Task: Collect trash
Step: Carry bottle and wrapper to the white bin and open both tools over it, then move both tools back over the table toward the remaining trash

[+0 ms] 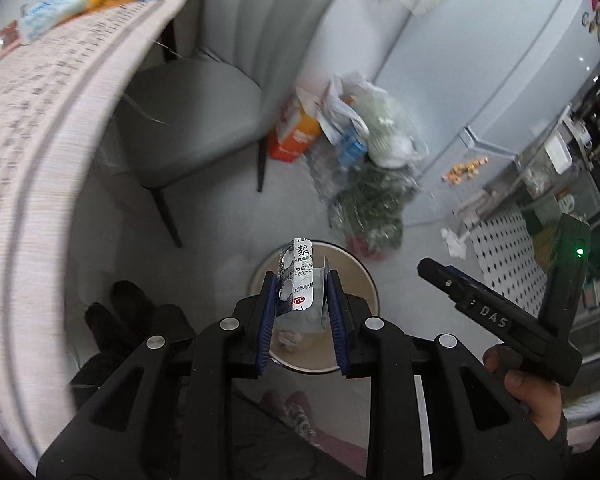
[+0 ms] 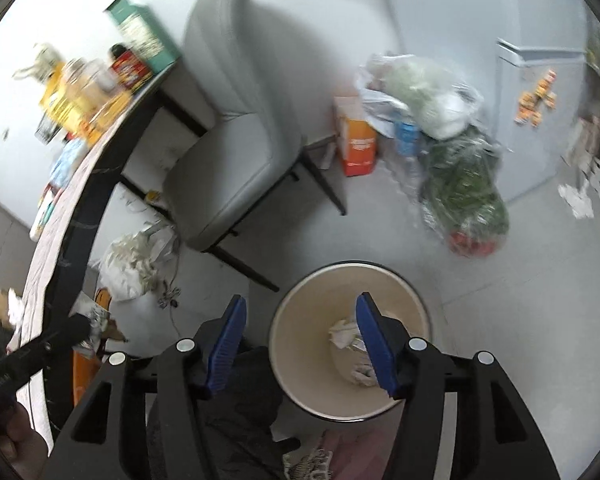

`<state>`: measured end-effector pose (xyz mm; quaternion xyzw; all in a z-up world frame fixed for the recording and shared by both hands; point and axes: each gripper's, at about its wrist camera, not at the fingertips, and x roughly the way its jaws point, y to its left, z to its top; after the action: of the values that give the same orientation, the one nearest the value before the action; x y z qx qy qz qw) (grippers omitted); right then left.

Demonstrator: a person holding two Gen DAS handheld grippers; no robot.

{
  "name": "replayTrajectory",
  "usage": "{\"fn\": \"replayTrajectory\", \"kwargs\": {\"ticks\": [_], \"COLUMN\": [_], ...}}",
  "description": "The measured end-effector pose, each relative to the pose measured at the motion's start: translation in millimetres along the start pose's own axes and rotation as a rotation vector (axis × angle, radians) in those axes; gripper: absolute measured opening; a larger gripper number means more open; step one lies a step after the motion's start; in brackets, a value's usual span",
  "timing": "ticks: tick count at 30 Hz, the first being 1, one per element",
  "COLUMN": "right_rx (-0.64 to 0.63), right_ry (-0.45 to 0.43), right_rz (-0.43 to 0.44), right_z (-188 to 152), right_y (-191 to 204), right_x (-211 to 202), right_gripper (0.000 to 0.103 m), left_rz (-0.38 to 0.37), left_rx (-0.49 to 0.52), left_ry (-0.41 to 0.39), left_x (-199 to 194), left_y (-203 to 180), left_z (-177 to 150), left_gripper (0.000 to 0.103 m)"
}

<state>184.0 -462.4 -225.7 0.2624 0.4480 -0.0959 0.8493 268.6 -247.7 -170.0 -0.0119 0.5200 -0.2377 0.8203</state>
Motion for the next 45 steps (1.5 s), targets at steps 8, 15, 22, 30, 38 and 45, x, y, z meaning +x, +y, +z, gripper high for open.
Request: {"fn": "replayTrajectory", "kwargs": {"ticks": [8, 15, 22, 30, 38, 45], "right_rx": [0.061, 0.080, 0.031, -0.056, -0.185, -0.298], "right_ry": [-0.024, -0.032, -0.029, -0.115, -0.194, -0.225], "right_rz": [-0.039, -0.053, -0.038, -0.002, 0.057, 0.143], "right_z": [1, -1, -1, 1, -4, -24], "right_y": [-46, -61, -33, 43, 132, 208], "right_x": [-24, -36, -41, -65, -89, -101], "right_gripper": [0.064, 0.065, 0.066, 0.085, 0.095, 0.095], "left_rz": [-0.076, -0.116, -0.085, -0.059, -0.002, 0.022], "left_rx": [0.022, 0.057, 0.013, -0.075, -0.183, -0.257], "left_ry": [0.091, 0.112, 0.008, -0.151, -0.313, -0.397], "left_x": [46, 58, 13, -65, -137, -182], "left_y": [-38, -57, -30, 23, 87, 139], "left_z": [2, 4, 12, 11, -5, -32], "left_gripper": [0.031, 0.091, 0.097, 0.097, 0.097, 0.097]}}
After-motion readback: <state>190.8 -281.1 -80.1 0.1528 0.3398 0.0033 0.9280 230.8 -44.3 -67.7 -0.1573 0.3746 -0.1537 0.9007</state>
